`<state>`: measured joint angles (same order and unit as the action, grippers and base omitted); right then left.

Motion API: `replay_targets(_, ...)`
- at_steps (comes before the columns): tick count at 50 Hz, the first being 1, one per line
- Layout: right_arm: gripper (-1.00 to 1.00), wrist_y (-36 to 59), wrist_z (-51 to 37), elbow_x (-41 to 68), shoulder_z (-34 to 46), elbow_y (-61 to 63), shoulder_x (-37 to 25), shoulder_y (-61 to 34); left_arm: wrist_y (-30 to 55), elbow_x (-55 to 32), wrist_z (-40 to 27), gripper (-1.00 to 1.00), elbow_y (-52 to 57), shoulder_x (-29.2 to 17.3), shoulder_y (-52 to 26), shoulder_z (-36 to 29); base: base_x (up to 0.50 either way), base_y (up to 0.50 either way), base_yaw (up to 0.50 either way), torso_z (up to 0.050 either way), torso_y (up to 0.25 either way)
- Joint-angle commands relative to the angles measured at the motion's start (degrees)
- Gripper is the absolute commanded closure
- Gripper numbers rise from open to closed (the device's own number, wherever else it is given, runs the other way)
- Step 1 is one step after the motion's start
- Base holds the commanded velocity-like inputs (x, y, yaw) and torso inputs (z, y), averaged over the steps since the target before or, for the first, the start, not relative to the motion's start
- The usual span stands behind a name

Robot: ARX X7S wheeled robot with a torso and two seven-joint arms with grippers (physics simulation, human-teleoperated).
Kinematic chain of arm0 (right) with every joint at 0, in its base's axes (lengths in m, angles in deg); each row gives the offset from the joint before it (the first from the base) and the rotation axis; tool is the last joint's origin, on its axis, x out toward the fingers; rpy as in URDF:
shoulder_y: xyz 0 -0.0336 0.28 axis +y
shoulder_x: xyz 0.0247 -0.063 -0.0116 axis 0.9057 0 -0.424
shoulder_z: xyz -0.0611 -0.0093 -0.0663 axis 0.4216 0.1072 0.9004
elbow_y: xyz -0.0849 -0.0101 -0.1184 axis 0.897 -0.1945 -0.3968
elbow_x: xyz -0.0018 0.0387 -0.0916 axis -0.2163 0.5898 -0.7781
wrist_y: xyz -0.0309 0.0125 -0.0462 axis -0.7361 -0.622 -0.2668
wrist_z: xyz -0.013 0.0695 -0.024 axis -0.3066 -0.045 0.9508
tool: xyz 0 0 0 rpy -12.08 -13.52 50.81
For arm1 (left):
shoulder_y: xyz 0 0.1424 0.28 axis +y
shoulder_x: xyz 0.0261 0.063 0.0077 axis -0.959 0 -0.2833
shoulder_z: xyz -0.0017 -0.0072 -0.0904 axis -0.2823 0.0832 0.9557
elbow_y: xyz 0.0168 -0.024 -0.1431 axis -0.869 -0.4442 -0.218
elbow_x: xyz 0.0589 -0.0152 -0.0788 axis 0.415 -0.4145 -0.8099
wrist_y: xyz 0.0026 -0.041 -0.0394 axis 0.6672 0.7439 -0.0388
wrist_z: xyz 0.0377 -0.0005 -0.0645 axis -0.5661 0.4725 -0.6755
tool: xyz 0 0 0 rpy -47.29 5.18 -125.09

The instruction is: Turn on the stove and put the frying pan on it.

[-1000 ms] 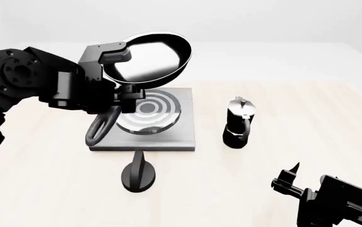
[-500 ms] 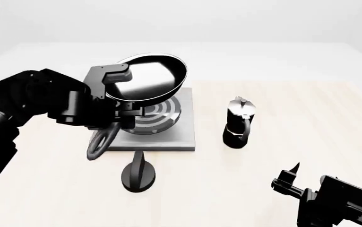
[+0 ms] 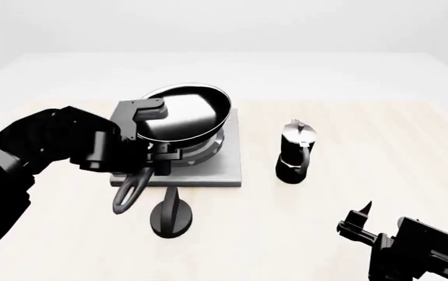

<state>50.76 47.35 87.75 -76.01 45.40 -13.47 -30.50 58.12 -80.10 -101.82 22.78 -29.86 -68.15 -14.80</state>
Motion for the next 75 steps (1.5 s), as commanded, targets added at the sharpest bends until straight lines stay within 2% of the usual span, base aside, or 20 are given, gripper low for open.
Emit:
replay_targets(1, -1.00, -0.22, -0.04, 0.07, 0.05, -0.24, -0.07, -0.01, -1.62, 1.73, 0.12, 1.00, -2.03, 0.79, -0.20, 2.25, 0.00, 0.00, 0.00, 0.000, 0.010)
replay_targets(18, -1.00, -0.51, -0.09, 0.26, 0.09, -0.30, -0.17, 0.08, -1.95, 1.76, -0.67, 1.00, -3.03, 0.91, 0.60, 2.19, 0.00, 0.00, 0.00, 0.001, 0.001)
replay_targets(34, -1.00, -0.71, -0.14, 0.39, 0.22, -0.15, -0.25, 0.07, -0.28, 3.12, 2.13, 1.00, -3.48, 1.73, 0.30, 0.82, 0.00, 0.00, 0.00, 0.001, 0.002)
replay_targets(53, -1.00, -0.92, -0.19, 0.76, 0.16, 0.27, -0.47, 0.38, 0.87, 5.57, 6.82, 1.00, -9.91, 4.88, -0.67, -1.29, 0.00, 0.00, 0.00, 0.000, 0.001)
replay_targets(54, -1.00, -0.92, -0.20, 0.80, 0.15, 0.31, -0.48, 0.40, 0.84, 5.40, 6.49, -1.00, -9.80, 4.78, -0.58, -1.16, 0.00, 0.00, 0.00, 0.010, 0.010)
replay_targets(68, -1.00, -1.24, -0.17, 0.84, 0.27, 0.22, -0.51, 0.42, 0.28, 4.66, 4.61, -1.00, -7.86, 3.68, -0.23, -0.29, 0.00, 0.00, 0.00, 0.000, 0.000)
replay_targets(75, -1.00, -1.23, -0.20, 0.88, 0.35, 0.10, -0.54, 0.30, 1.58, 3.32, 1.36, -1.00, -3.17, 1.49, -1.31, 0.58, 0.00, 0.00, 0.00, 0.000, 0.000)
